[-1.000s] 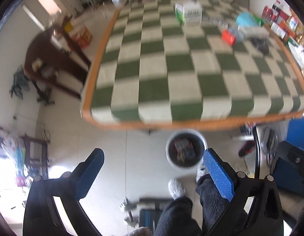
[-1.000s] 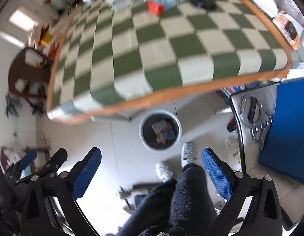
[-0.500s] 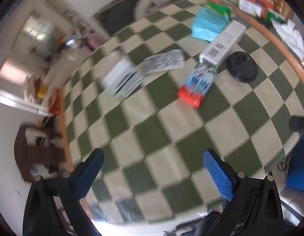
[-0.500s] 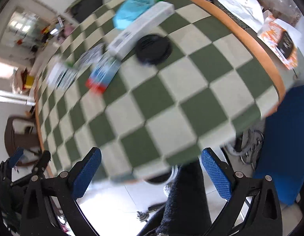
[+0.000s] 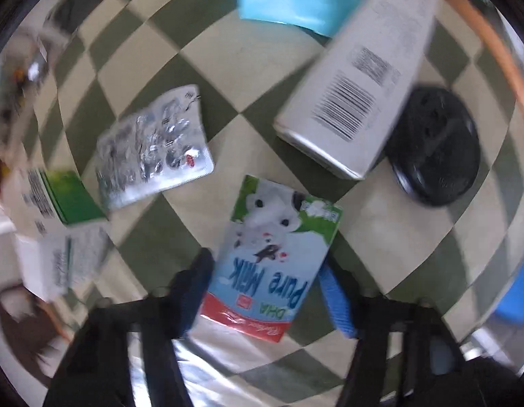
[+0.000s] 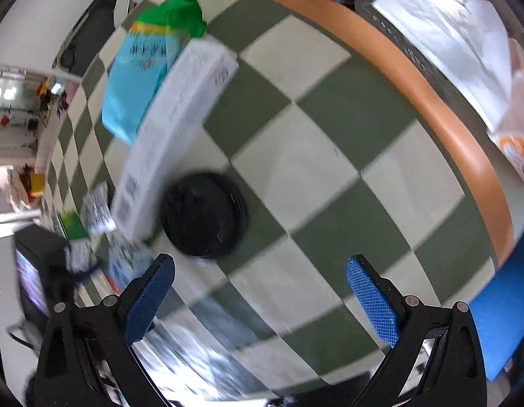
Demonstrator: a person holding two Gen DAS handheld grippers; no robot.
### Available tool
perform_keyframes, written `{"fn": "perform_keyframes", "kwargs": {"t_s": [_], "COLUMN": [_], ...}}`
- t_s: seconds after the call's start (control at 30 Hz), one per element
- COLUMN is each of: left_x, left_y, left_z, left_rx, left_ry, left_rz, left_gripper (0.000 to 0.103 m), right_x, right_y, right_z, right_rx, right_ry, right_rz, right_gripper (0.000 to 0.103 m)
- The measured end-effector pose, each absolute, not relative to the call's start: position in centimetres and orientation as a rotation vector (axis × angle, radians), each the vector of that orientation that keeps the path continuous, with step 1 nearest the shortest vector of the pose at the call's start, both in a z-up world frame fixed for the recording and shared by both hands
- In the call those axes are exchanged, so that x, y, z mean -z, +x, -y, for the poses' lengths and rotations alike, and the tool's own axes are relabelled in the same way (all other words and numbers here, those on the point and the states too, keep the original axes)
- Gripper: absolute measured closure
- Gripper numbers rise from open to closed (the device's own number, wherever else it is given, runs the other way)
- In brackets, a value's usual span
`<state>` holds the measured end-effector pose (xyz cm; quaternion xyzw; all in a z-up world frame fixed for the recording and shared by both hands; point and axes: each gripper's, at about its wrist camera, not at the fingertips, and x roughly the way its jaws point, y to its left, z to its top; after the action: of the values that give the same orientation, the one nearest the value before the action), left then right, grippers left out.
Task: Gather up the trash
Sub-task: 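Grasp the DHA Pure Milk carton with left tool while right tool grasps white toothpaste box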
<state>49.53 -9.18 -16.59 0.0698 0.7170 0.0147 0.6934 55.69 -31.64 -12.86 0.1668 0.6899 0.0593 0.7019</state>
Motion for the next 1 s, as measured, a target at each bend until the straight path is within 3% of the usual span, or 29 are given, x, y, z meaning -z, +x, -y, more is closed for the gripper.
{"fn": "perform_keyframes", "kwargs": {"t_s": [0.3, 0.4, 0.63, 1.0], "left_x": [16.0, 16.3, 16.1, 11.5], "left_y": [44.8, 43.8, 43.8, 43.4], "left_z": [1.7, -0.1, -0.6, -1.5], "left_rx": [-0.38, -0.416, -0.406, -0.445], "left_ry": [-0.246, -0.362, -0.375, -0.34], "left_rz": [-1.567, -1.555, -1.548, -1.445], "left_gripper": [0.049, 0.05, 0.053, 0.054], "right_x": [14.7, 15.4, 17.3, 15.5], "right_y": [62.7, 65.0, 66.2, 64.3], "right_z": [25.7, 23.2, 19.5, 20.1], "right_rx": [-0.149, -0.142, -0.093, -0.191], "right_ry": [0.52, 0.485, 0.403, 0.419], "right_rz": [-1.503, -1.497, -1.528, -1.511], "right_gripper": [0.001, 0.008, 0.037, 0.046]}}
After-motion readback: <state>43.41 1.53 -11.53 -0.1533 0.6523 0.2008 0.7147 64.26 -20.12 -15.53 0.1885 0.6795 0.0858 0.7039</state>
